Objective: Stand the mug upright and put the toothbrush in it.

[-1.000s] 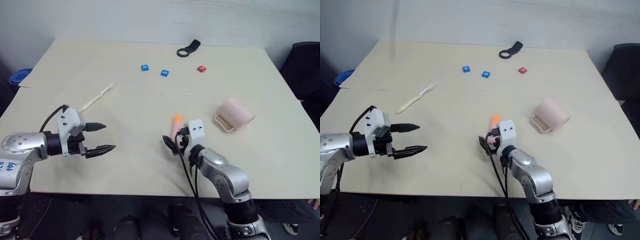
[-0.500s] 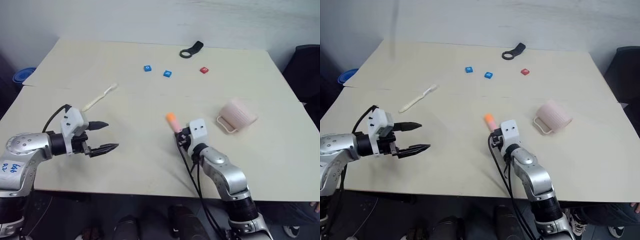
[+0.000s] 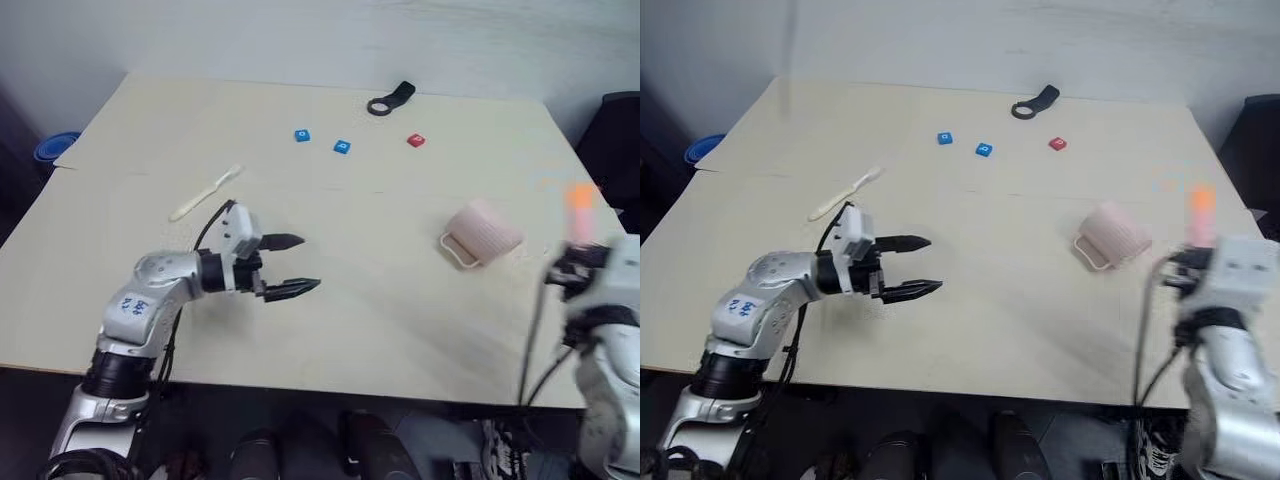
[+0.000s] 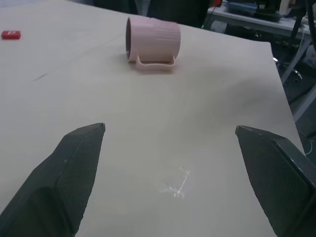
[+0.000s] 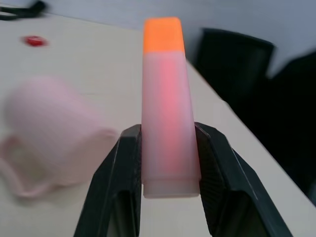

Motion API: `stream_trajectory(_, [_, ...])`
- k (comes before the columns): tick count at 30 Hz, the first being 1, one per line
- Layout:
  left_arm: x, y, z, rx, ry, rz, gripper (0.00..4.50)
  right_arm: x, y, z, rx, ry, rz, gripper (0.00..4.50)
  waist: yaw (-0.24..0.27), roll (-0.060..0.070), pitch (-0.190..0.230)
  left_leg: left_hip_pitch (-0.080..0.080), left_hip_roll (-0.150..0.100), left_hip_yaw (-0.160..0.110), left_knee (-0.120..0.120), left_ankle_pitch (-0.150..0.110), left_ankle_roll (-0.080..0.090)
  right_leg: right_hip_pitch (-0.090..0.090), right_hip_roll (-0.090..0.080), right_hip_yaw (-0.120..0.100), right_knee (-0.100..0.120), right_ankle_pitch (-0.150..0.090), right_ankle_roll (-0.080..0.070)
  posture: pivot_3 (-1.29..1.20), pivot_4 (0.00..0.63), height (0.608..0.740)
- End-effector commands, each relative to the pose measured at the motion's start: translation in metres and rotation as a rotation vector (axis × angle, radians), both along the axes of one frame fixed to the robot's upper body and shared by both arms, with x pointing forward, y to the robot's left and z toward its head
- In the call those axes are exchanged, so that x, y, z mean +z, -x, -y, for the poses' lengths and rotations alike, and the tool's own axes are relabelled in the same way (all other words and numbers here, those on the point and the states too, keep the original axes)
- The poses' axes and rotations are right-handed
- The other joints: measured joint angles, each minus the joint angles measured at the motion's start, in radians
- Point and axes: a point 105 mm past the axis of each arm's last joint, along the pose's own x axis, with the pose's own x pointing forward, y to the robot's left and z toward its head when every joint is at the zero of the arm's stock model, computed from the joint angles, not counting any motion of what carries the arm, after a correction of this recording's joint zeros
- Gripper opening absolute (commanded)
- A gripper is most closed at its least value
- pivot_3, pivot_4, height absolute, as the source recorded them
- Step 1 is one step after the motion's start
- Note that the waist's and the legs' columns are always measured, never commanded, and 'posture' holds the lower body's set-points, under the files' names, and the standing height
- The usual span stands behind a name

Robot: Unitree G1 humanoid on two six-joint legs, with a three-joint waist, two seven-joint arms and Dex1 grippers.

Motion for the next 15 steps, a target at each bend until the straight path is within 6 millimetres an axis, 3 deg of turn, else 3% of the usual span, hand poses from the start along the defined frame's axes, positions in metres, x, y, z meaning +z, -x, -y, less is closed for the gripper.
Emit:
stream_trajectory(1, [0.004,-0.001,0.003,-0.025,-0.004,0.041,4.5,-0.014,0.001,0.016,-0.025,-0.054,-0.017,1.1,-0.014,0.002,0.0,0.001,0.0,0.0,0.0,0.0,0.001,0.0,0.0,0.001,0.001,0.0,0.0,0.0,0.15,0.74])
stream_trajectory(5, [0.008,-0.003,0.008,-0.053,0.0,0.061,4.5,-0.019,-0.011,0.035,-0.045,-0.075,-0.012,2.42,-0.023,0.005,0.002,0.004,-0.001,-0.002,0.0,-0.001,0.004,0.0,0.0,0.005,0.004,0.0,0.0,0.0,0.15,0.74])
stream_trajectory(8, [0.012,-0.006,0.004,-0.031,-0.003,0.078,4.5,-0.01,-0.02,0.027,0.012,-0.049,-0.013,3.36,-0.021,0.008,0.002,0.005,-0.001,-0.003,-0.001,-0.001,0.004,0.0,0.0,0.007,0.005,0.0,0.001,0.0,0.15,0.74])
stream_trajectory(12, [0.016,-0.008,-0.009,0.016,-0.001,0.077,4.5,0.013,-0.034,-0.027,0.261,0.146,-0.056,3.36,-0.023,0.008,0.002,0.004,-0.001,-0.004,-0.002,-0.001,0.004,-0.001,0.001,0.012,0.004,0.0,0.002,0.0,0.15,0.74])
stream_trajectory(15, [0.015,-0.005,-0.014,0.024,-0.021,0.077,4.5,0.002,-0.045,-0.082,0.527,0.143,-0.147,3.36,-0.025,0.008,0.002,0.005,0.0,-0.004,-0.002,-0.001,0.004,0.0,0.002,0.016,0.004,0.0,0.002,0.0,0.15,0.74])
